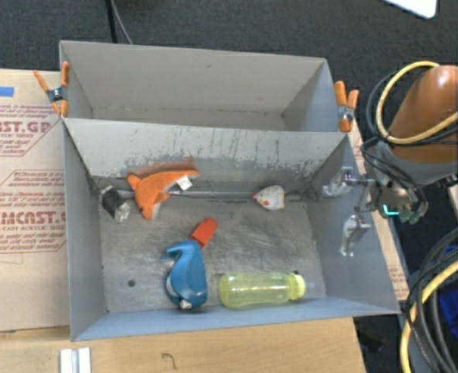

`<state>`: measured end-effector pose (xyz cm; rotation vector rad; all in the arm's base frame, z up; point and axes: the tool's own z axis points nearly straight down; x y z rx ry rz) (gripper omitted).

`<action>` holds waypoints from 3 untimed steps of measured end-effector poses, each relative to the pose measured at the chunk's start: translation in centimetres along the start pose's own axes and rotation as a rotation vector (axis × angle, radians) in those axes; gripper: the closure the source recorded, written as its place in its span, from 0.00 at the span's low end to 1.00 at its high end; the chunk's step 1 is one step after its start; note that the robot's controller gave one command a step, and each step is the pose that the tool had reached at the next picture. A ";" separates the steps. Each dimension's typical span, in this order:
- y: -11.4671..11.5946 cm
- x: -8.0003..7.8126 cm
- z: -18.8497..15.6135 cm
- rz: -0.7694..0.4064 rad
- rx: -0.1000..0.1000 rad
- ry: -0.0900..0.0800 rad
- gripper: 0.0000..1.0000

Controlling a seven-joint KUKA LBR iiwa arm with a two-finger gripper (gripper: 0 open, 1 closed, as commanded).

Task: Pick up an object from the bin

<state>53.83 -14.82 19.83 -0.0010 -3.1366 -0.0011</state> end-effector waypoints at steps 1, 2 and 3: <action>0.1 -0.2 -0.3 -0.001 0.001 -0.007 0.00; 4.1 1.1 4.4 -0.226 0.005 -0.013 0.00; 8.8 2.9 6.8 -0.575 0.000 -0.002 0.00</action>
Offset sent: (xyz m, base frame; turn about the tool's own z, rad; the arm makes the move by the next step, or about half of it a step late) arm -0.0369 0.1112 -0.1283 -0.5974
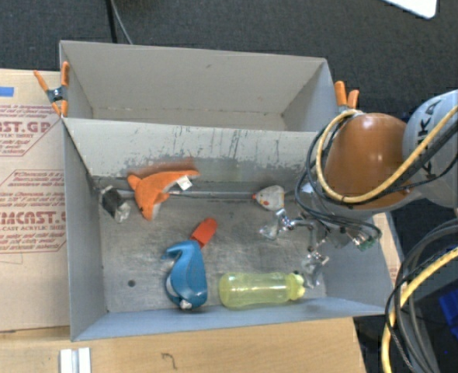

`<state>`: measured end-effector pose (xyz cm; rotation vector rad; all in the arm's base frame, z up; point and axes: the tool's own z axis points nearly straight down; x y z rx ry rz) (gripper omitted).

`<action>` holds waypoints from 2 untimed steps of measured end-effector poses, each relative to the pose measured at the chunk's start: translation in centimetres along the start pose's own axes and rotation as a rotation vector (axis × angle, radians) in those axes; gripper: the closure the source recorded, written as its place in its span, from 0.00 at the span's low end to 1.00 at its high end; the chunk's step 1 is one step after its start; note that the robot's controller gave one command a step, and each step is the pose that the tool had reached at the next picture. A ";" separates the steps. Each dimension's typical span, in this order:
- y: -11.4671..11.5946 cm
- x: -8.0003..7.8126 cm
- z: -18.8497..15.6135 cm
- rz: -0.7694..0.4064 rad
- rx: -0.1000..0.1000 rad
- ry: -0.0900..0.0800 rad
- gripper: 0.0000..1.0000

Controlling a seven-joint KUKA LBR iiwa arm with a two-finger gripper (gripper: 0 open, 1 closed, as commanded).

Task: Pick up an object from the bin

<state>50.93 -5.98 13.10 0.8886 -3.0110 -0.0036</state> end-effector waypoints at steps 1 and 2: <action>2.7 1.3 2.0 -0.034 -0.001 0.000 0.00; 3.7 0.3 4.4 -0.168 0.012 -0.013 0.00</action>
Offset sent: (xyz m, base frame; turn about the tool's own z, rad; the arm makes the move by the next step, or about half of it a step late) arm -0.0275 0.0383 -0.0610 -0.2368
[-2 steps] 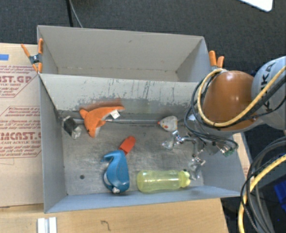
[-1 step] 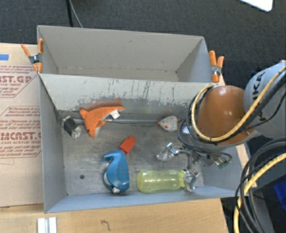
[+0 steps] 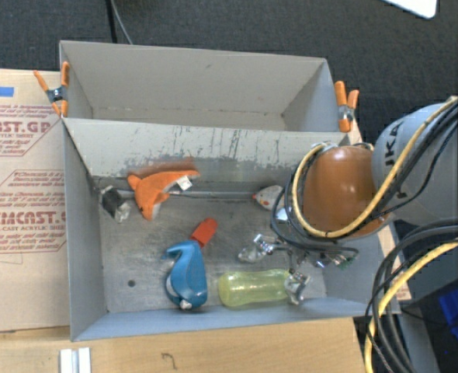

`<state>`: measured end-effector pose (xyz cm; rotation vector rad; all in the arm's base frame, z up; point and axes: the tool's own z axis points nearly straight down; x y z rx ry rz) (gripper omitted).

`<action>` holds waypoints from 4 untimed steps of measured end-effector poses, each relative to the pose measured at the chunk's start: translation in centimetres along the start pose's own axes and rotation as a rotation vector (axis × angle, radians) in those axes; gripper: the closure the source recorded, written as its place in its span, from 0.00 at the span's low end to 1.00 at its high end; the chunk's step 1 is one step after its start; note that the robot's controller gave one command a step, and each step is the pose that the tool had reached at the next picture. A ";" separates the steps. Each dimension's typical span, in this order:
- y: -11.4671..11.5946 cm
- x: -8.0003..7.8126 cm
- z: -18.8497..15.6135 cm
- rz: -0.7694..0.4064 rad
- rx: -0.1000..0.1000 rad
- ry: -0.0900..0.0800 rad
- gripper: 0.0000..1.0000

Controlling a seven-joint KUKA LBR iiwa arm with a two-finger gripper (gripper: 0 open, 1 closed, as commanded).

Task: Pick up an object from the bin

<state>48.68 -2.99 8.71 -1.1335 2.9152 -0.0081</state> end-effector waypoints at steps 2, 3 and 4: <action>0.4 -0.3 0.7 0.130 0.011 0.011 1.00; 0.6 -0.2 0.3 0.131 0.006 0.011 1.00; 0.9 -0.3 -1.3 0.134 -0.005 0.009 1.00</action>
Offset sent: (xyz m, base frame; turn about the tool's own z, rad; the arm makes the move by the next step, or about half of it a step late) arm 0.0000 0.0000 0.0000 0.0000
